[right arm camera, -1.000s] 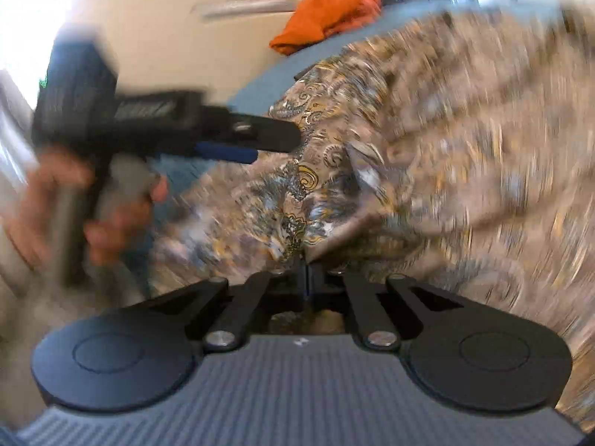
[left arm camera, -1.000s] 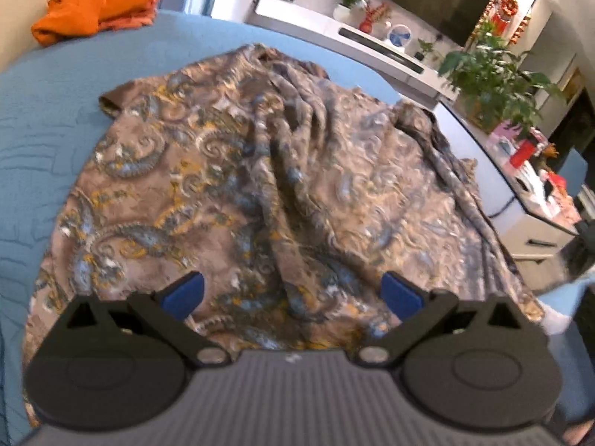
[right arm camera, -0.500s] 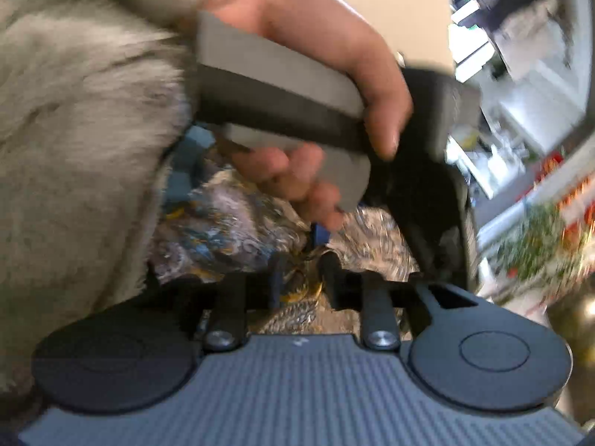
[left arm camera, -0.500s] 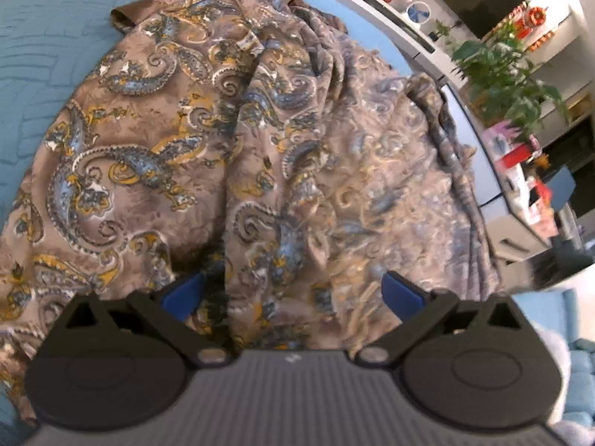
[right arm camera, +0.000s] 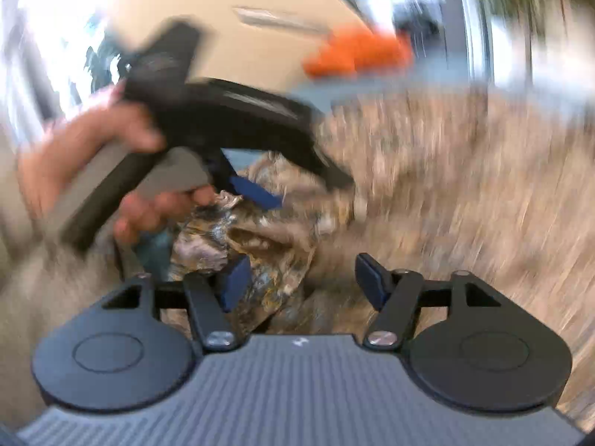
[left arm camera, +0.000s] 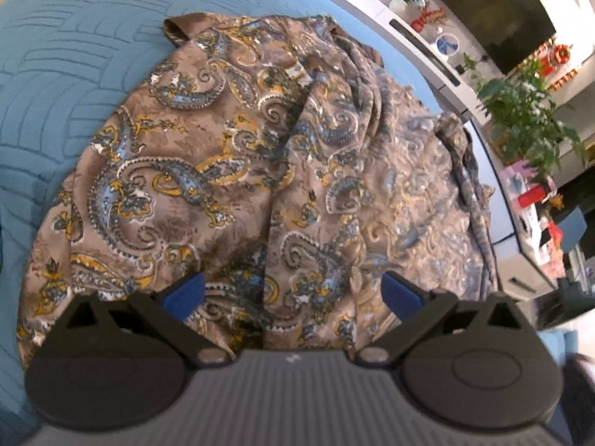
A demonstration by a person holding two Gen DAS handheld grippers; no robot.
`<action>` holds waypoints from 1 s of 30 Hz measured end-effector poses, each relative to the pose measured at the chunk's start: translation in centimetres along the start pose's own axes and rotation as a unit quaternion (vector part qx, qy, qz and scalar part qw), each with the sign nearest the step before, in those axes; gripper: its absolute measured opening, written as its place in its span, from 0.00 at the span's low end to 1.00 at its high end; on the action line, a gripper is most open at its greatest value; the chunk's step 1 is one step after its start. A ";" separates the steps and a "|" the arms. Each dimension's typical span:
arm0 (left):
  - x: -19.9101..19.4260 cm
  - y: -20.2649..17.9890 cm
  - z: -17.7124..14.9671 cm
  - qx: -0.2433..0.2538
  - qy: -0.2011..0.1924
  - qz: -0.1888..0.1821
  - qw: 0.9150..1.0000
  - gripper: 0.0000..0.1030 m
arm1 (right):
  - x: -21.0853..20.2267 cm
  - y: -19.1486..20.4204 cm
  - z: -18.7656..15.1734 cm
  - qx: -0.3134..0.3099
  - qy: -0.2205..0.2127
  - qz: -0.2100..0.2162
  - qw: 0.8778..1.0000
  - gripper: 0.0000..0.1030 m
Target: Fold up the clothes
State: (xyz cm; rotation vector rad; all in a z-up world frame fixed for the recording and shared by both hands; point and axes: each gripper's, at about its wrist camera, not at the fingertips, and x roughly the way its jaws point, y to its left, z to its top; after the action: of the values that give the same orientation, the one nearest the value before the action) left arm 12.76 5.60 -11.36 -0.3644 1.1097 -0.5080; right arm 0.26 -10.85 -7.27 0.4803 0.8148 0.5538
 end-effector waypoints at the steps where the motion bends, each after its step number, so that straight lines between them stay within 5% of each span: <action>1: -0.2 0.2 0.1 -0.007 -0.004 -0.008 1.000 0.99 | 0.3 -0.6 0.0 0.033 0.003 0.018 0.999 0.62; 4: -0.5 0.6 0.3 -0.022 -0.011 -0.027 0.999 0.99 | 1.5 -2.1 -1.3 0.153 0.019 0.068 0.986 0.60; 17: -0.2 0.6 0.5 -0.032 -0.014 -0.041 0.999 0.99 | 4.7 -7.6 -0.9 0.322 -0.039 0.171 0.930 0.53; 20: -0.1 0.7 0.6 -0.034 -0.015 -0.040 0.999 0.99 | 5.4 -7.3 -0.5 0.295 -0.024 0.160 0.942 0.37; 22: -0.1 0.7 0.6 -0.033 -0.015 -0.041 0.998 0.99 | 6.0 -7.0 0.1 0.269 -0.012 0.139 0.953 0.13; 30: -0.2 0.7 0.6 -0.033 -0.019 -0.037 0.999 0.99 | 4.9 -2.6 0.3 0.113 0.001 0.069 0.991 0.04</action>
State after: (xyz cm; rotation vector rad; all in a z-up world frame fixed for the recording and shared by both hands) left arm 13.33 6.30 -11.31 -0.4730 1.0809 -0.5278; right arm 3.94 -9.83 -11.33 0.7489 0.8550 0.5910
